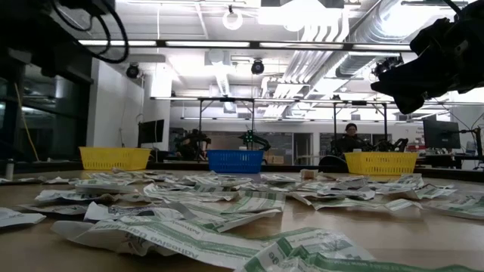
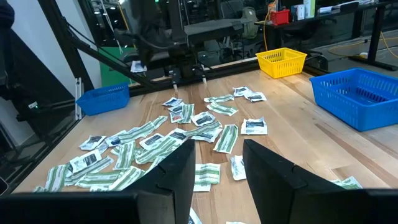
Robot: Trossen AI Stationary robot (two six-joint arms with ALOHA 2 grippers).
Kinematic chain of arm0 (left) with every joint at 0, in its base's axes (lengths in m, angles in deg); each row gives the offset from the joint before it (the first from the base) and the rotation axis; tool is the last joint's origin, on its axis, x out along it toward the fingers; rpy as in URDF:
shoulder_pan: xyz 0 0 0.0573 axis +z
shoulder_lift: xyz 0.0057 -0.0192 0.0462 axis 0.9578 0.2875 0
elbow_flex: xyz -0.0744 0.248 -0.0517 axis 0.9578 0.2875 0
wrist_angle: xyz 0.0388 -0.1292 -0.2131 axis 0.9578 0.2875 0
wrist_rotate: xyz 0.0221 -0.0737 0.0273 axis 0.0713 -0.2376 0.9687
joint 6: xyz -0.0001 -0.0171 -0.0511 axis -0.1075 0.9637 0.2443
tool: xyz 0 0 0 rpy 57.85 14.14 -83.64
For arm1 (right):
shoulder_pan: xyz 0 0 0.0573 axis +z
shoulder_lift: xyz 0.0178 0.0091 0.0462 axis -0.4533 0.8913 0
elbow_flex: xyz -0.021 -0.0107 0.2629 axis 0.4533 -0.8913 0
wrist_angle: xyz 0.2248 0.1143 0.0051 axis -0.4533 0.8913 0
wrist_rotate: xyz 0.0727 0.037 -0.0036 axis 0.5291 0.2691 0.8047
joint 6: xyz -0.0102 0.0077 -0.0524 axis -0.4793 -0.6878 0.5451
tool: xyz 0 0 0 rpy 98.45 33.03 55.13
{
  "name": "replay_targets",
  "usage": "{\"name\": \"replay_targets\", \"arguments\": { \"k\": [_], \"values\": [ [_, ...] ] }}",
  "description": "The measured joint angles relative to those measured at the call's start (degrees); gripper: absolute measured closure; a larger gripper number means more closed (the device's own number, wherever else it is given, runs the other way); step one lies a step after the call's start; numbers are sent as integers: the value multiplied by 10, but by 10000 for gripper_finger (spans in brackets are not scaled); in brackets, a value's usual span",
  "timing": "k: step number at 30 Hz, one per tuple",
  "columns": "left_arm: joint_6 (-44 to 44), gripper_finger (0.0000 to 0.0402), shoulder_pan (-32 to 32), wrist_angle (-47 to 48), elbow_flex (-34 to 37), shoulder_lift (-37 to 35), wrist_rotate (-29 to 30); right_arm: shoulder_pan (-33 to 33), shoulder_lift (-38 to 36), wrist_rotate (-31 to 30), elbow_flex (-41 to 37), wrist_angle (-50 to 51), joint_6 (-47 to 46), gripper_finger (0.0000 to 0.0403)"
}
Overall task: Pick & Place First Aid Supplies
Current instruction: Put the blue alcohol pad into the bottom blue bin
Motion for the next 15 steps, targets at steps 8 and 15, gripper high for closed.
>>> {"name": "replay_targets", "arguments": {
  "k": [8,15],
  "values": [
    [84,401,-120,-66,0,10,23,0,0,0,0,0,0,274],
    [154,401,-221,-115,0,41,34,0,0,0,0,0,0,274]
  ]
}}
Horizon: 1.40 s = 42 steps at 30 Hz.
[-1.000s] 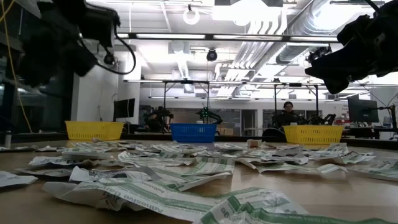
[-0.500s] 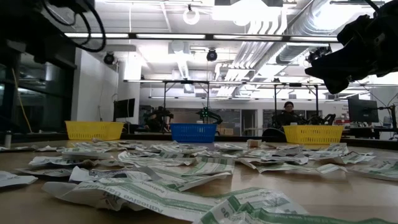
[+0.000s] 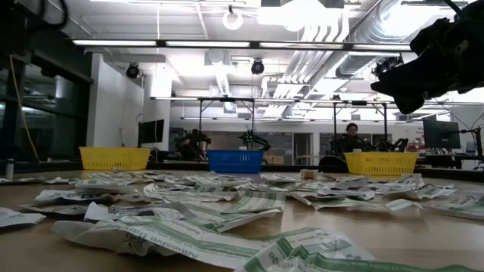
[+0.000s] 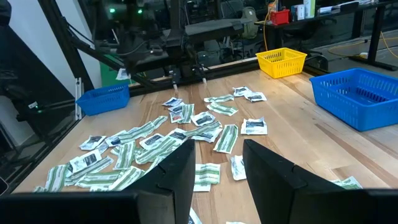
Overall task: Pick & Place First Aid Supplies
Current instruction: Put the blue alcohol pad into the bottom blue bin
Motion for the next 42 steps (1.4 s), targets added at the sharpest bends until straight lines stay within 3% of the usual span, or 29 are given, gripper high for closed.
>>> {"name": "replay_targets", "arguments": {
  "k": [11,19,29,42],
  "values": [
    [76,401,-117,-99,0,39,21,0,0,0,0,0,0,274],
    [13,401,-170,-148,0,63,73,0,0,0,0,0,0,274],
    [-11,400,-188,-165,0,78,82,0,0,0,0,0,0,274],
    [10,300,-183,-166,0,78,75,0,0,0,0,0,0,274]
  ]
}}
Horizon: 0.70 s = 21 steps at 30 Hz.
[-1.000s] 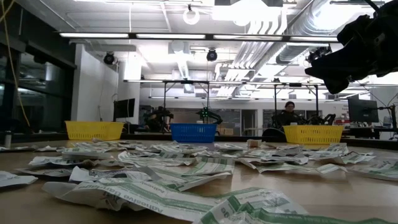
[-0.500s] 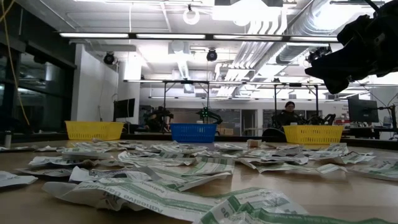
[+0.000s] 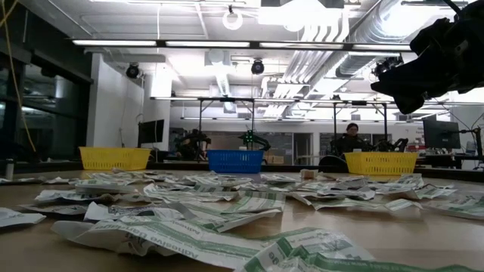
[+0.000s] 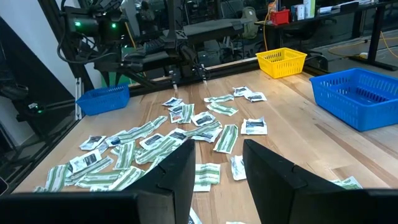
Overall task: Pick & Place First Aid Supplies
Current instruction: Put the blue alcohol pad into the bottom blue bin
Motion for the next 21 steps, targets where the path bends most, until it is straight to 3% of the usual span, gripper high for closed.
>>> {"name": "replay_targets", "arguments": {
  "k": [7,15,21],
  "values": [
    [35,297,73,28,0,-17,22,0,0,0,0,0,0,274],
    [38,299,170,61,0,-24,142,0,0,0,0,0,0,274],
    [116,299,241,93,0,-24,198,0,0,0,0,0,0,274]
  ]
}}
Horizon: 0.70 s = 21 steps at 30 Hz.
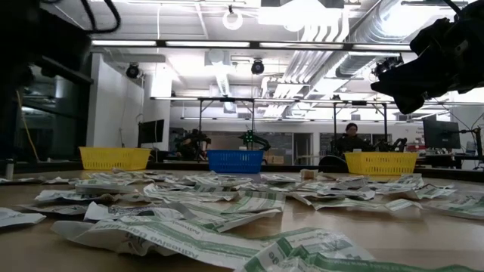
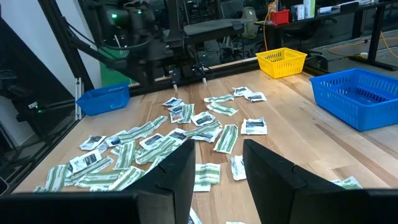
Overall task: Pick & Place First Aid Supplies
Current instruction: Put the blue alcohol pad into the bottom blue bin
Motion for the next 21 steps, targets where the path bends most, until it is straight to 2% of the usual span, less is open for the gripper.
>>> {"name": "replay_targets", "arguments": {
  "k": [11,21],
  "values": [
    [-5,288,99,38,0,39,-23,0,0,0,0,0,0,274],
    [24,200,139,71,0,97,-39,0,0,0,0,0,0,274]
  ]
}}
